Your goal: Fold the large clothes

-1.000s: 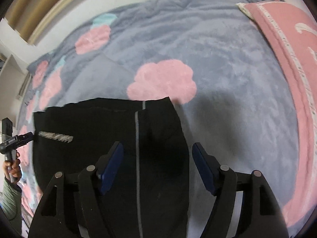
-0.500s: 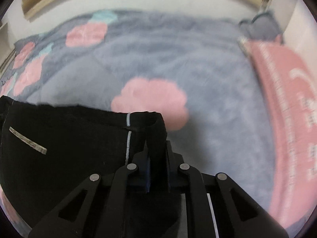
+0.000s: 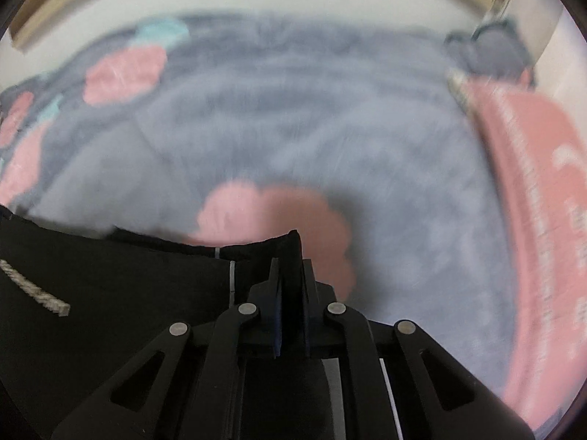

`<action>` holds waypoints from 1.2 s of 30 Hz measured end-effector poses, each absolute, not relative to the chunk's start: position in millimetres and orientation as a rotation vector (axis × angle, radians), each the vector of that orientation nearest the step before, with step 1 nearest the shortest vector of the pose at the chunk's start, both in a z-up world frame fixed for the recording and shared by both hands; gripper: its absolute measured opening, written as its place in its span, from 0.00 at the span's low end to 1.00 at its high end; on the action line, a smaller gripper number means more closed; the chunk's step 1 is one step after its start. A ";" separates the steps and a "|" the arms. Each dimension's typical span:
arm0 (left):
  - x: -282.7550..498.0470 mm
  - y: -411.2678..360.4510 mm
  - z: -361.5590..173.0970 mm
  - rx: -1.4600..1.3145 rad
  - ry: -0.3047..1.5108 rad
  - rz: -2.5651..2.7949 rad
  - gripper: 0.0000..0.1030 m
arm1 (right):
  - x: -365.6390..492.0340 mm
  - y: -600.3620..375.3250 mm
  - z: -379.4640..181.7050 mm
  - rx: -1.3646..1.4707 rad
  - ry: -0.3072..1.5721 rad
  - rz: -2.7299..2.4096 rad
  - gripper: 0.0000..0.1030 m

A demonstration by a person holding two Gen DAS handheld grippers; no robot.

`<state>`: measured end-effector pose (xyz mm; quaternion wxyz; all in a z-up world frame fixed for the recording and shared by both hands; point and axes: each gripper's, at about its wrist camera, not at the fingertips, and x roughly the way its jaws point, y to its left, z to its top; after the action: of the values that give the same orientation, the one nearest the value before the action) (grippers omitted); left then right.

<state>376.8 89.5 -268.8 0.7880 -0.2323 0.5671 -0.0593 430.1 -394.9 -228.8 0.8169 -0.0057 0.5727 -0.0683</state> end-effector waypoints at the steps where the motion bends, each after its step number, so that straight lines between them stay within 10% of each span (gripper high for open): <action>1: 376.2 87.9 -272.8 -0.495 1.224 -0.122 0.23 | 431.1 -395.1 -242.5 0.008 1.253 -0.138 0.09; 16: 351.0 157.6 -207.6 -0.584 1.169 -0.157 0.37 | 366.0 -407.5 -158.3 0.153 1.135 -0.113 0.60; 27: 257.0 21.7 -154.8 -0.307 1.137 -0.406 0.42 | 275.7 -307.6 -131.3 0.155 1.137 0.069 0.61; 36: 234.9 -88.8 -229.4 -0.173 1.210 -0.356 0.42 | 268.3 -232.9 -217.8 -0.056 1.233 -0.004 0.61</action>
<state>234.9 -88.8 -229.4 0.8040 -0.0806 0.5651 -0.1664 268.3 -232.9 -217.8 0.8156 -0.0263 0.5780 -0.0018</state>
